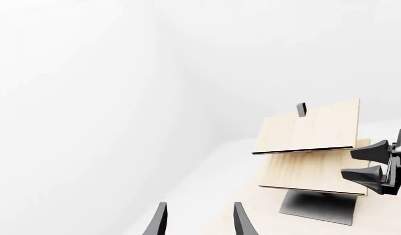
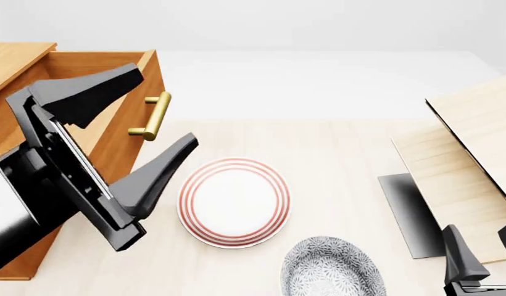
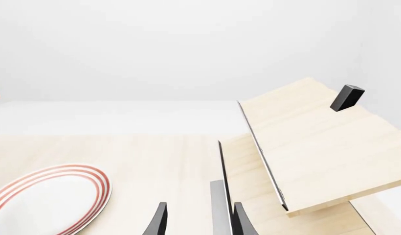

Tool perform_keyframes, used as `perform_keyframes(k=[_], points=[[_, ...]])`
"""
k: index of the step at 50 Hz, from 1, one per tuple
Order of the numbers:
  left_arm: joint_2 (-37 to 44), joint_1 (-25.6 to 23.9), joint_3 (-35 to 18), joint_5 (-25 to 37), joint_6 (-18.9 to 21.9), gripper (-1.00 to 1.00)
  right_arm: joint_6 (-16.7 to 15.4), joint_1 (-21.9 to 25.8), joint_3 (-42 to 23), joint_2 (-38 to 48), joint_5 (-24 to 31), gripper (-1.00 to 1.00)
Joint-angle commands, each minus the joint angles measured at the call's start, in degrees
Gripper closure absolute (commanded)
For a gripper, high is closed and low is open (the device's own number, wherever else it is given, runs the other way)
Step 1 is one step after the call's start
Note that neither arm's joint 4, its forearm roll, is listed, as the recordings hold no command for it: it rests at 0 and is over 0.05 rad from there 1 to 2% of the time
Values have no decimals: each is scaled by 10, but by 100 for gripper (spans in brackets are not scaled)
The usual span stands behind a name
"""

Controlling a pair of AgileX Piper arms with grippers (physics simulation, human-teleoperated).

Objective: Close the top drawer of the cabinet.

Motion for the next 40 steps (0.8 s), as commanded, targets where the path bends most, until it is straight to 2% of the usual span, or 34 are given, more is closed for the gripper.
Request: perform_keyframes(k=[1,5,7,14,18,19,22,24,29,34,36,38,40], points=[[95,-71,-103,-7,49,-100,0,0,0,0,0,-100],[124,-75,-135,-1,43,-100,0,0,0,0,0,-100],[140,-70,-155,16,20,-100,0,0,0,0,0,-100],[197,-71,-168,13,27,-100,0,0,0,0,0,-100],[225,-65,-198,18,37,-100,0,0,0,0,0,-100],[239,-68,-207,16,55,-100,0,0,0,0,0,-100],[247,-69,-220,21,60,-100,0,0,0,0,0,-100],[259,-61,-249,46,46,-100,0,0,0,0,0,-100],[283,-66,-249,44,87,-100,0,0,0,0,0,-100],[304,-51,-258,52,109,-100,0,0,0,0,0,-100],[311,-44,-253,43,135,-100,0,0,0,0,0,-100],[316,-39,-260,55,137,-100,0,0,0,0,0,-100],[323,-36,-259,59,156,-100,0,0,0,0,0,-100]])
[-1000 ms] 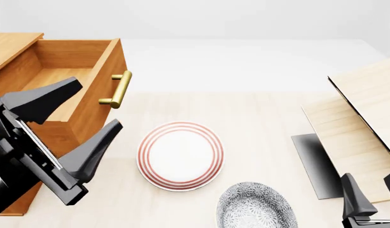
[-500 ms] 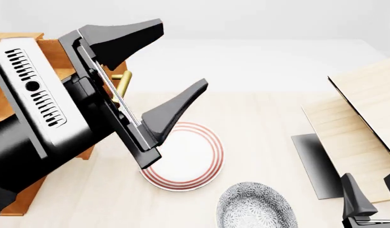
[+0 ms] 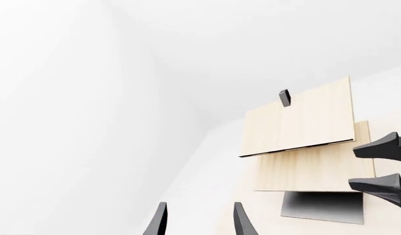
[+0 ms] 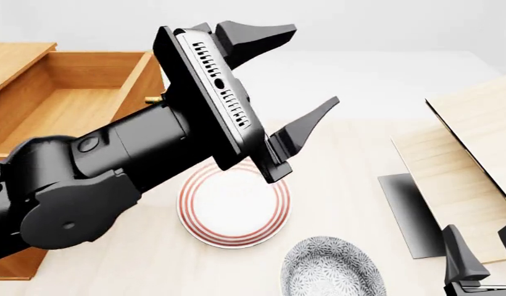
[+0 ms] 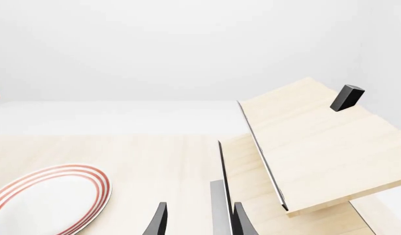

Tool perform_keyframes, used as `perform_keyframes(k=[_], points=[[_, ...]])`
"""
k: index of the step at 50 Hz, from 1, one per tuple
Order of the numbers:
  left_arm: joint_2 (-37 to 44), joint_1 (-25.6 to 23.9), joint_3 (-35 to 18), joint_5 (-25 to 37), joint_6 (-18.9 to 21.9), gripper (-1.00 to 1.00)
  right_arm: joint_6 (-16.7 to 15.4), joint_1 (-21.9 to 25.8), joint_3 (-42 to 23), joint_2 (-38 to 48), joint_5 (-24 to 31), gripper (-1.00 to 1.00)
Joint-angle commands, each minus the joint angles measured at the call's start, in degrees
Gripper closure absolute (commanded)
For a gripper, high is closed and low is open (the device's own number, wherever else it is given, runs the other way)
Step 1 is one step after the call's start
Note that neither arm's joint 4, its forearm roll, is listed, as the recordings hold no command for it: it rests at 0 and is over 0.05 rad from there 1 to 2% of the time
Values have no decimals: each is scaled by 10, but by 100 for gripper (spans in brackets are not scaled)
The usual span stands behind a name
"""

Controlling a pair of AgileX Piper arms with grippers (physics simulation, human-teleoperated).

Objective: Close the top drawer of the cabinet.

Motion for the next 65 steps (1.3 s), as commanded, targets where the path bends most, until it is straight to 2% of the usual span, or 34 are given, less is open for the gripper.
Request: perform_keyframes(k=[1,4,7,13,26,27,30,31,47,50,65], points=[[47,19,-21,22,63,-100,0,0,0,0,0,-100],[58,20,-10,29,92,-100,0,0,0,0,0,-100],[67,19,-10,58,99,-100,0,0,0,0,0,-100],[88,47,-18,79,133,-100,0,0,0,0,0,-100],[101,97,-6,92,153,-100,0,0,0,0,0,-100],[105,109,-5,114,172,-100,0,0,0,0,0,-100],[110,126,0,123,182,-100,0,0,0,0,0,-100],[132,222,51,112,258,-100,0,0,0,0,0,-100],[140,250,53,133,278,-100,0,0,0,0,0,-100],[144,263,45,131,277,-100,0,0,0,0,0,-100],[136,330,73,131,299,-100,0,0,0,0,0,-100]])
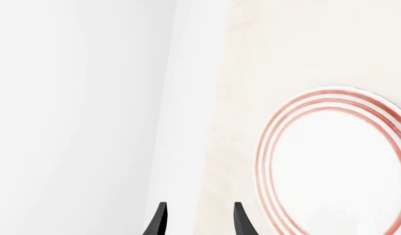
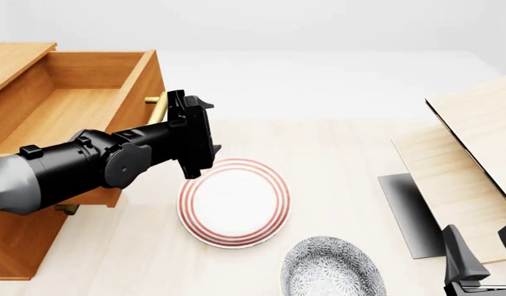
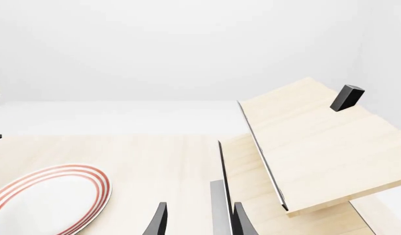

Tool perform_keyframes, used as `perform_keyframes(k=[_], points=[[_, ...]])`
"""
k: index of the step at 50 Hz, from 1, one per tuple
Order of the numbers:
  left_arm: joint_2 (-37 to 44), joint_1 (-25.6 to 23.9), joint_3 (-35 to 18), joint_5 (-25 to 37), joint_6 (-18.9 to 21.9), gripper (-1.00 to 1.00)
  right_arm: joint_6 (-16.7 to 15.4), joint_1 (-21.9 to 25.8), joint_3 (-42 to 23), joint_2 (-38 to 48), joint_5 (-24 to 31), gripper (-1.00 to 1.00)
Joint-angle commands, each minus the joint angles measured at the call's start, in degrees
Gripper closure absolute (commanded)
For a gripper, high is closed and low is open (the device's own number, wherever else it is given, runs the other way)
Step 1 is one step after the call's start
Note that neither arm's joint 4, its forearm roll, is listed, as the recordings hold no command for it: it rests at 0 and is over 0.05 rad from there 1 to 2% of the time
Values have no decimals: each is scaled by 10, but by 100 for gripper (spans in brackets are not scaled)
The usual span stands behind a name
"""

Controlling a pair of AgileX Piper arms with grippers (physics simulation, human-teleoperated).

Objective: Close the top drawer of the cabinet.

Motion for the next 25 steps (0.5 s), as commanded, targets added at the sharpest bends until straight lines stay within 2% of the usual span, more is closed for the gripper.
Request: perform_keyframes(k=[1,16,25], points=[[-2,50,15,4,16,-100,0,0,0,0,0,-100],[-16,97,50,14,34,-100,0,0,0,0,0,-100],[-22,116,51,9,31,-100,0,0,0,0,0,-100]])
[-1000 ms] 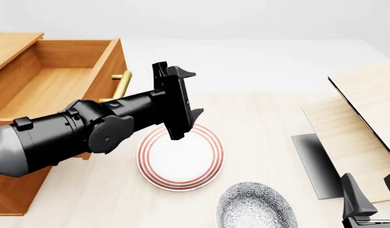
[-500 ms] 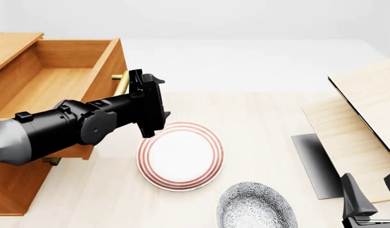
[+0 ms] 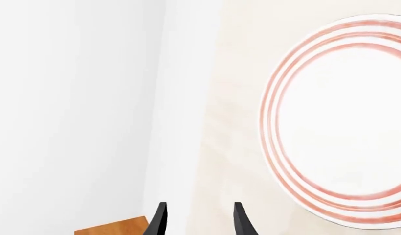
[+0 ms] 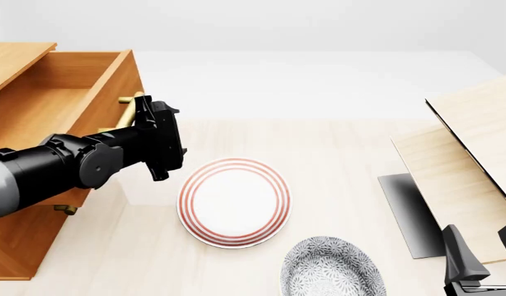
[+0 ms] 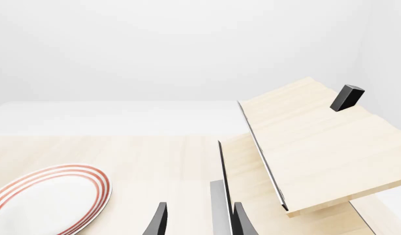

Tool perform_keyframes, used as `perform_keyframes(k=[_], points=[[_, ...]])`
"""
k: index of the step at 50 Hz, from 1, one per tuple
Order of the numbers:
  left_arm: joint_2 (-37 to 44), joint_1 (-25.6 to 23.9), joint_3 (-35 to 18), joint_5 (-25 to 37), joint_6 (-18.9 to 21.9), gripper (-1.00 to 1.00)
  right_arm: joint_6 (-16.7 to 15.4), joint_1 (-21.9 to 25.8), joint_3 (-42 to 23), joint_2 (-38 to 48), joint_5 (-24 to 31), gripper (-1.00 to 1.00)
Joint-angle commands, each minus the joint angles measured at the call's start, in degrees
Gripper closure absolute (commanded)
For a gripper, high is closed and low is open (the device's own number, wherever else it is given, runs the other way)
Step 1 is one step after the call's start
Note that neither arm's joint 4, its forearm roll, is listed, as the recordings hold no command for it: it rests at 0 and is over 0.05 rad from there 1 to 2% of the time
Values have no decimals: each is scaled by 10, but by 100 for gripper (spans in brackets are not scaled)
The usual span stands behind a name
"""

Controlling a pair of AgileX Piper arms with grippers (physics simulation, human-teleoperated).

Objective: Close the top drawer of the cabinet.

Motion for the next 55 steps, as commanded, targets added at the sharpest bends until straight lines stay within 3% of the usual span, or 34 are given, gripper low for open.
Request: perform_keyframes(k=[1,4,5,6,21,35,41,55], points=[[-5,27,11,-1,2,-100,0,0,0,0,0,-100],[-6,33,15,-3,6,-100,0,0,0,0,0,-100],[-79,64,88,-4,27,-100,0,0,0,0,0,-100],[-90,72,100,-6,28,-100,0,0,0,0,0,-100],[-117,129,117,1,24,-100,0,0,0,0,0,-100],[-127,173,89,20,4,-100,0,0,0,0,0,-100],[-125,213,29,39,-21,-100,0,0,0,0,0,-100],[-119,270,31,36,4,-100,0,0,0,0,0,-100]])
